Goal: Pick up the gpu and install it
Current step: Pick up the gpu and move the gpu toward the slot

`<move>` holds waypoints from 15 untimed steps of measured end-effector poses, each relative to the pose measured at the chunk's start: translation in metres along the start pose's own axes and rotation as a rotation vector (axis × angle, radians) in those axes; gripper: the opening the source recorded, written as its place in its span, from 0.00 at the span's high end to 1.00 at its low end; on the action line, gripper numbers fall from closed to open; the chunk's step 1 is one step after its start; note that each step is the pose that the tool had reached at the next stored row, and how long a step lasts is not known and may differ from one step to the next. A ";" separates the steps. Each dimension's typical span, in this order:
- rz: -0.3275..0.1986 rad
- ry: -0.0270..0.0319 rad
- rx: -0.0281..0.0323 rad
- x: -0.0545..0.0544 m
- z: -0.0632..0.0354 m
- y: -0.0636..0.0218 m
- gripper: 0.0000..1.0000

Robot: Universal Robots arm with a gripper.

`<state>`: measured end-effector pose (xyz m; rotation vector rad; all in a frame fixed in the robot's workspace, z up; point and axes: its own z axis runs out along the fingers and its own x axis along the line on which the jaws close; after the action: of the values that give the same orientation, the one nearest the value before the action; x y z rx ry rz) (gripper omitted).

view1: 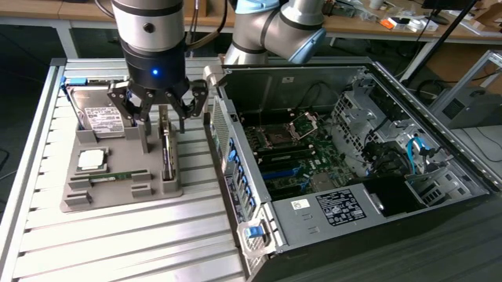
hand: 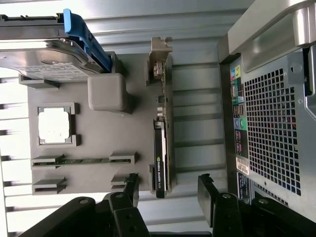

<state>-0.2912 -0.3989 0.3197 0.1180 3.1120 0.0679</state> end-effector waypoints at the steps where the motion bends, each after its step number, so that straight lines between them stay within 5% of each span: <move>1: 0.000 0.0001 0.0000 0.000 0.0008 0.0000 0.40; 15: 0.000 0.0000 0.0000 0.000 0.0091 0.0062 0.40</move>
<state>-0.2909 -0.3923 0.3110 0.1176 3.1121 0.0679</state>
